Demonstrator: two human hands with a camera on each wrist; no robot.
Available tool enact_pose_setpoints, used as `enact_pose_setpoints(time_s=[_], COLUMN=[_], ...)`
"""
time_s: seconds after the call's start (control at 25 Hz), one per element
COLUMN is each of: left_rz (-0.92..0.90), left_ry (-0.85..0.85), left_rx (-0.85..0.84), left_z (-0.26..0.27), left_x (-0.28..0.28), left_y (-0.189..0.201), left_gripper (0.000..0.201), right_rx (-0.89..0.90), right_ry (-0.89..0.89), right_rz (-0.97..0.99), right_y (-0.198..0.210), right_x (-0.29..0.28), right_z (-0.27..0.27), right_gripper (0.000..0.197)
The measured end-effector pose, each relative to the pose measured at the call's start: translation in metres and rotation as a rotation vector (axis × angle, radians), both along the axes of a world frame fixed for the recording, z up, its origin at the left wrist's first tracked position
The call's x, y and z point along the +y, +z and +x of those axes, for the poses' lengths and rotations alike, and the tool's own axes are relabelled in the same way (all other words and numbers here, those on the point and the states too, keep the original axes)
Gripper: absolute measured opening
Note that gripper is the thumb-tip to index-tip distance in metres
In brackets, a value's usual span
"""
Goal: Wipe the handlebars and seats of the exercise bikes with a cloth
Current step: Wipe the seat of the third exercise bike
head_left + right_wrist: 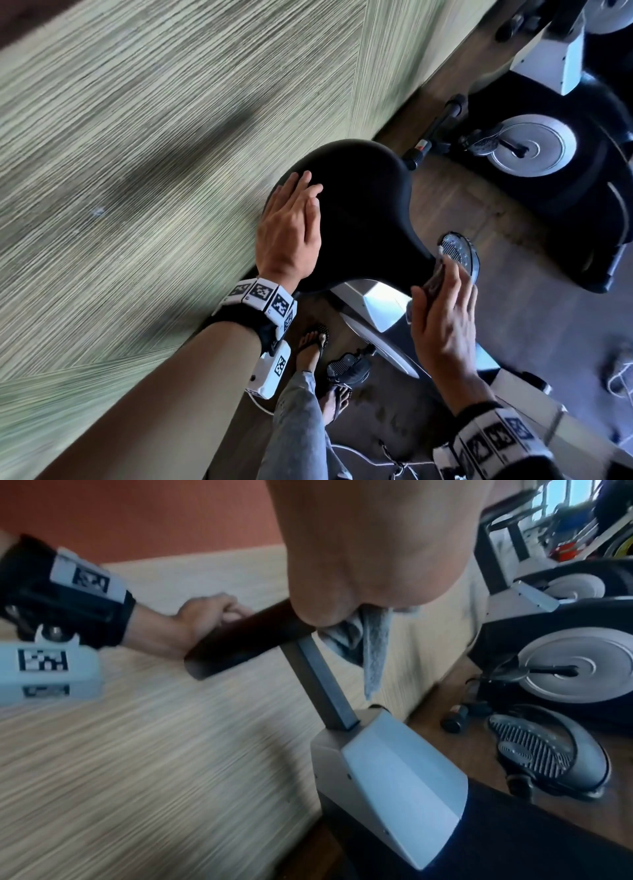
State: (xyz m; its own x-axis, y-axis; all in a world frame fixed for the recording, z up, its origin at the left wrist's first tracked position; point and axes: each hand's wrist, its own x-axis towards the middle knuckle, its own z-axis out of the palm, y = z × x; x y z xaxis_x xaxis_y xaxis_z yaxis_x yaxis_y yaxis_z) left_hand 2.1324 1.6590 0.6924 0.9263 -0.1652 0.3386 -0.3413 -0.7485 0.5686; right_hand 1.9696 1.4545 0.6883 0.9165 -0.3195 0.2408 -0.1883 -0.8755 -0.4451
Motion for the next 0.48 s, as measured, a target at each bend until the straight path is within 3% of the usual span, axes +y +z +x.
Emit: enact_pose_setpoints(time_s=[0.16, 0.32, 0.48], left_rz=[0.018, 0.014, -0.013], left_ry=[0.008, 0.01, -0.034], left_rx=[-0.02, -0.034, 0.008], left_z=[0.0, 0.001, 0.002], left_x=[-0.001, 0.001, 0.006], left_y=[0.001, -0.002, -0.003], left_gripper=[0.061, 0.068, 0.07], right_rx=[0.007, -0.024, -0.029], right_ry=[0.052, 0.272, 0.307], right_rz=[-0.268, -0.258, -0.372], right_y=[-0.004, 0.002, 0.003], right_x=[0.031, 0.072, 0.038], right_z=[0.021, 0.066, 0.043], right_gripper=[0.063, 0.062, 0.055])
